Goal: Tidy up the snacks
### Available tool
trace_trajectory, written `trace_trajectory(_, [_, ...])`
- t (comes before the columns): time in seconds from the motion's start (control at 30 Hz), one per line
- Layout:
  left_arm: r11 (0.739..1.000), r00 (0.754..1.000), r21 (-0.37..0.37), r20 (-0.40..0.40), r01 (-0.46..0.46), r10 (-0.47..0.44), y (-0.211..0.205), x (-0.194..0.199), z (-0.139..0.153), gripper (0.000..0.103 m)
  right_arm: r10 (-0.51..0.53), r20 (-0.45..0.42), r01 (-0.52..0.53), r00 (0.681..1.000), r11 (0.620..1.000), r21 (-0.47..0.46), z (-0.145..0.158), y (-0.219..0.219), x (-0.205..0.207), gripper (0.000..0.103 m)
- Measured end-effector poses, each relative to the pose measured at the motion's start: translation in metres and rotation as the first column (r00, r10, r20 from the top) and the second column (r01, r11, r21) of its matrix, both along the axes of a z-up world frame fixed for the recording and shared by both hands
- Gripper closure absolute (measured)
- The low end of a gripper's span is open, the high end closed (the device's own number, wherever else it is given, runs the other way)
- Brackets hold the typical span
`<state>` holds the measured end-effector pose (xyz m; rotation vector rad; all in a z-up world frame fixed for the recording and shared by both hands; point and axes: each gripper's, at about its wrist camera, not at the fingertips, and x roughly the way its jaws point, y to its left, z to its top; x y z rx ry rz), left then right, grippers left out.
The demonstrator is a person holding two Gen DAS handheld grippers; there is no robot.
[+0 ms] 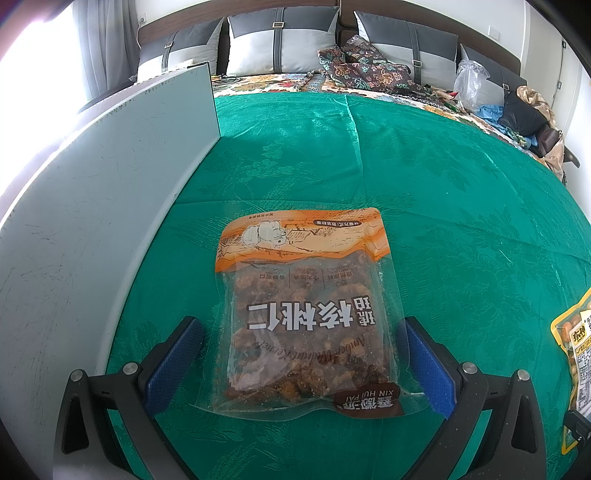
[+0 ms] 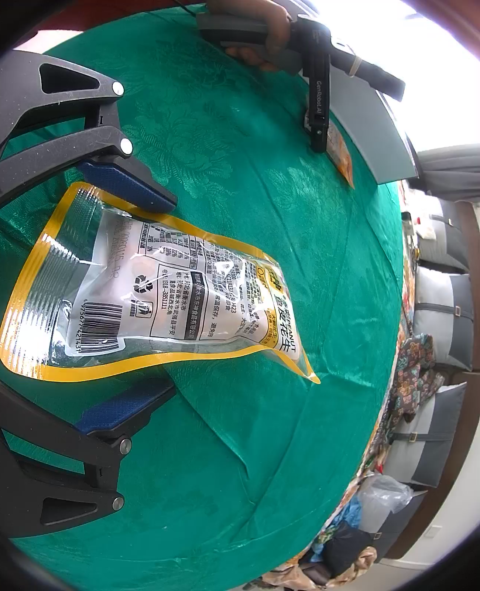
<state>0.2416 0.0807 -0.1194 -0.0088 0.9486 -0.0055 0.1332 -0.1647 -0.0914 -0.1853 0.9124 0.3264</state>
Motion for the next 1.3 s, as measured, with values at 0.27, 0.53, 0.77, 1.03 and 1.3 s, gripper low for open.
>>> trace_trajectory(0.27, [1.000,1.000,0.001,0.000,0.000,0.000,0.000,0.000,0.000,0.000,0.000,0.000,0.000,1.000,1.000,0.000,0.000,0.000,0.001,0.010])
trace_trajectory(0.53, [1.000,1.000,0.001,0.000,0.000,0.000,0.000,0.000,0.000,0.000,0.000,0.000,0.000,1.000,1.000,0.001,0.000,0.000,0.000,0.010])
trace_trajectory(0.77, [1.000,1.000,0.001,0.001,0.000,0.000,0.000,0.000,0.000,0.000,-0.001,0.001,0.001,1.000,1.000,-0.002,0.000,0.000,0.000,0.010])
trace_trajectory(1.03, [1.000,1.000,0.000,0.001,-0.001,0.001,-0.001,-0.001,0.000,0.000,-0.004,0.002,0.004,1.000,1.000,-0.002,0.000,-0.001,-0.001,0.010])
trace_trajectory(1.3, [0.986,0.982,-0.011,-0.087,0.166,-0.166,0.003,0.001,0.003,0.000,-0.025,-0.050,0.031,0.998,0.992,0.123,0.020,-0.021,-0.014,0.011])
